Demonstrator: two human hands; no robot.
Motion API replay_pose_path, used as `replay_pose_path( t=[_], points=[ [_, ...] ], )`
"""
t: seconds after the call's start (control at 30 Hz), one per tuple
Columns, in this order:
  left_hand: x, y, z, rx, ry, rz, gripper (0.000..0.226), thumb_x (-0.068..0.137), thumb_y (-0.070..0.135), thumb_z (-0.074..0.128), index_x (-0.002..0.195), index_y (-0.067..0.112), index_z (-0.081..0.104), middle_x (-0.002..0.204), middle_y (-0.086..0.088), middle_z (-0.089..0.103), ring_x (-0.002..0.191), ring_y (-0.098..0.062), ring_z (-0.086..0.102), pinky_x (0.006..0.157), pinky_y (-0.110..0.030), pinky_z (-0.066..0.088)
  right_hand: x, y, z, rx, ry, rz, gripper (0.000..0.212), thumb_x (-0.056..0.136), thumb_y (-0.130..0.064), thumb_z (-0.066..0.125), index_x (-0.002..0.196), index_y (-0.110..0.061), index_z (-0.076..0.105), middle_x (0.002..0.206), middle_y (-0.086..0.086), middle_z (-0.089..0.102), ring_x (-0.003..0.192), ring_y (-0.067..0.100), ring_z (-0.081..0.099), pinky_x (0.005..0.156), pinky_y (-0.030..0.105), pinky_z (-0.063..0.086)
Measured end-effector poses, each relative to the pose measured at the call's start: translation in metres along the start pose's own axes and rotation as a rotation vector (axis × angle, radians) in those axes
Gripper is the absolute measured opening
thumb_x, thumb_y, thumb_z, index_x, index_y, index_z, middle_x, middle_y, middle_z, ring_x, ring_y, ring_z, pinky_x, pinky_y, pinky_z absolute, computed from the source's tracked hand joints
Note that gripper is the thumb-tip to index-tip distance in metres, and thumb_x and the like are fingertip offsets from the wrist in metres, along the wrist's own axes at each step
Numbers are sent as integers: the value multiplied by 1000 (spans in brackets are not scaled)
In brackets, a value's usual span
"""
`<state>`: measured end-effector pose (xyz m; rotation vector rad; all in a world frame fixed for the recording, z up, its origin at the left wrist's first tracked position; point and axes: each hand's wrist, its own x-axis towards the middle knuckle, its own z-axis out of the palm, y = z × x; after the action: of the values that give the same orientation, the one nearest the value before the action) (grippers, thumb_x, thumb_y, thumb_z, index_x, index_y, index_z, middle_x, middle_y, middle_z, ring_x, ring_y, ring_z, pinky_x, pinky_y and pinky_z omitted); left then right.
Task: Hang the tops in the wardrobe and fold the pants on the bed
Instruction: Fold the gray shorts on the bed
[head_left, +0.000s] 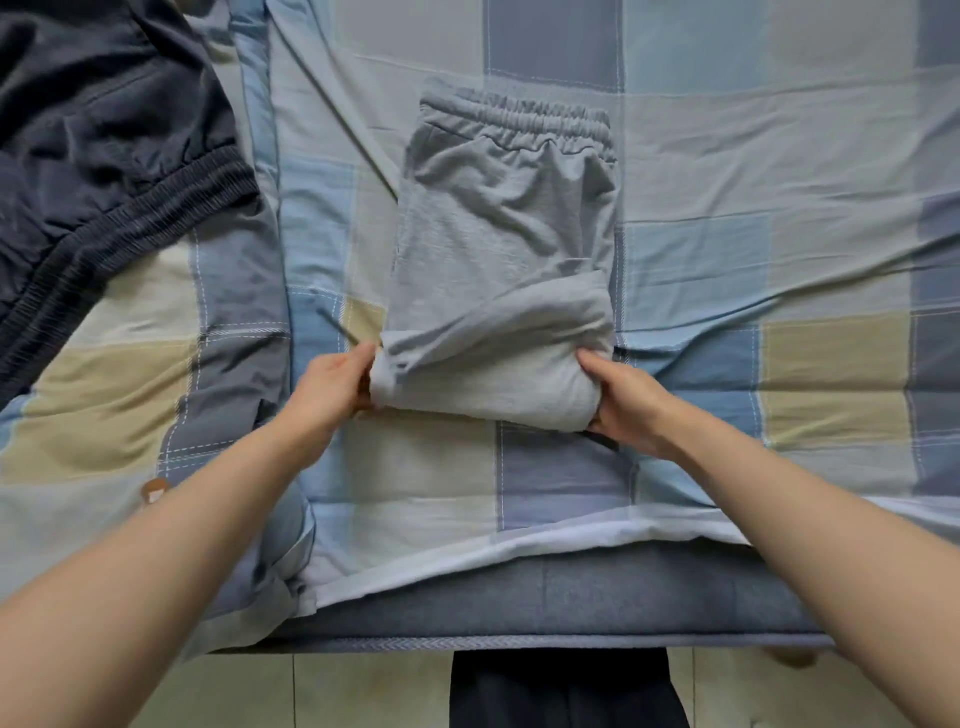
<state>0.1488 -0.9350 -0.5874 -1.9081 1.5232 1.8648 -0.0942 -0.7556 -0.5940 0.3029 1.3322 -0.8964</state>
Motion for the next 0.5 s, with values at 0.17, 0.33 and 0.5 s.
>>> replay_pose_path(
  t=[0.17,0.33,0.5],
  points=[
    [2,-3,4,91,-63,7,50,95,53,50,104,7,69,95,3,71,89,-14,63,85,-26,49,6,-3,1,-37,134,33,23,94,-45,53,103,-26,60,90,-7,75,85,14,70,63,33,56],
    [-5,-17,6,37,-26,60,29,91,27,67,79,1,64,73,-6,59,73,-17,52,71,-31,41,-3,-1,-2,-38,177,-23,27,96,-43,52,99,-18,61,96,1,73,89,20,70,70,37,57],
    [-13,-14,-14,515,302,482,20,87,1,59,103,13,62,101,-3,67,90,-20,62,82,-34,47,-29,-2,-26,-1008,658,-713,26,90,-11,53,116,-12,57,116,10,61,102,27,61,90,44,49]
  ],
)
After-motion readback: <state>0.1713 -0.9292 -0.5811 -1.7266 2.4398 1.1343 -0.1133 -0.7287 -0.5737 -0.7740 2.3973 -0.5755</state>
